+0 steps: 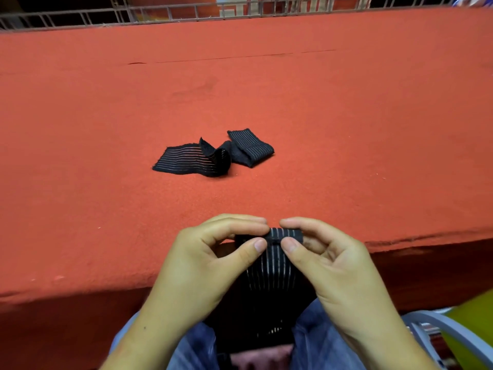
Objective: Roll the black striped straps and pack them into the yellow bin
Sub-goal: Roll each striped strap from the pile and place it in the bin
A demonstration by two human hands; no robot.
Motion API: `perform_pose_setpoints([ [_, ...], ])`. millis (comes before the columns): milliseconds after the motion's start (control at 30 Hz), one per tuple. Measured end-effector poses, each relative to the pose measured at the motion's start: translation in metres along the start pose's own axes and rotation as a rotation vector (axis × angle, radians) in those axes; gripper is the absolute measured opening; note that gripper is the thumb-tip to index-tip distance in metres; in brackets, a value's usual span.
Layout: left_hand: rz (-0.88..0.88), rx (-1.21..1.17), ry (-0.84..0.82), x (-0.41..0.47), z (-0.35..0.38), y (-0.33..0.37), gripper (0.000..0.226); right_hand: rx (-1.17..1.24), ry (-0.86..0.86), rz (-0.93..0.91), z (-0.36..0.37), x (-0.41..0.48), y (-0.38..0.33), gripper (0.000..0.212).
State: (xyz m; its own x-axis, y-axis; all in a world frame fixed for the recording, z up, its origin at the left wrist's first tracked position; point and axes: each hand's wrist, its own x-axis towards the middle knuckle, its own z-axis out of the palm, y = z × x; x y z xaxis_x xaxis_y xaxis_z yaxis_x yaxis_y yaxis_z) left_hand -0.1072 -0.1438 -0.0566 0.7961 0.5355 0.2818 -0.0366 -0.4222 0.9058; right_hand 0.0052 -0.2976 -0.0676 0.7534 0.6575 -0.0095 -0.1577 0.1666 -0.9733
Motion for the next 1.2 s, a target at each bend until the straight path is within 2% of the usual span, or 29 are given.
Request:
perform_pose_setpoints([
  [67, -0.055, -0.031, -0.022, 0.0002, -0.0004, 0.0028, 0.016, -0.001, 0.008, 0.009, -0.0008, -0.0004, -0.0004, 0.023],
  [200, -0.105, -0.04, -0.033, 0.0004, 0.001, 0.0053, 0.023, -0.035, 0.002, -0.006, -0.0013, -0.0016, -0.0008, 0.028],
  [367, -0.112, -0.048, -0.042, 0.0, 0.0029, 0.001, 0.021, -0.047, -0.019, 0.022, -0.0016, -0.0022, -0.0023, 0.031],
  [500, -0.122, -0.071, -0.022, -0.0012, 0.0039, 0.0005, 0.022, -0.047, -0.053, 0.086, -0.0023, -0.0016, -0.0025, 0.022],
  [633, -0.157, -0.128, -0.025, -0.002, 0.0042, -0.0004, 0.027, -0.042, -0.043, 0.037, -0.003, -0.0011, -0.0009, 0.019],
  [733, -0.127, -0.103, -0.031, -0.0016, 0.0027, 0.0022, 0.024, -0.028, -0.038, 0.016, -0.0038, -0.0002, -0.0009, 0.021],
  [1000, -0.056, 0.011, 0.039, -0.0009, 0.0035, 0.0061, 0.018, -0.055, -0.105, 0.113, -0.0014, 0.0007, -0.0005, 0.017],
  [1200, 0.043, 0.08, 0.024, 0.0009, 0.0011, 0.0003, 0.022, 0.022, -0.094, 0.123, -0.001, 0.0031, 0.0054, 0.034],
])
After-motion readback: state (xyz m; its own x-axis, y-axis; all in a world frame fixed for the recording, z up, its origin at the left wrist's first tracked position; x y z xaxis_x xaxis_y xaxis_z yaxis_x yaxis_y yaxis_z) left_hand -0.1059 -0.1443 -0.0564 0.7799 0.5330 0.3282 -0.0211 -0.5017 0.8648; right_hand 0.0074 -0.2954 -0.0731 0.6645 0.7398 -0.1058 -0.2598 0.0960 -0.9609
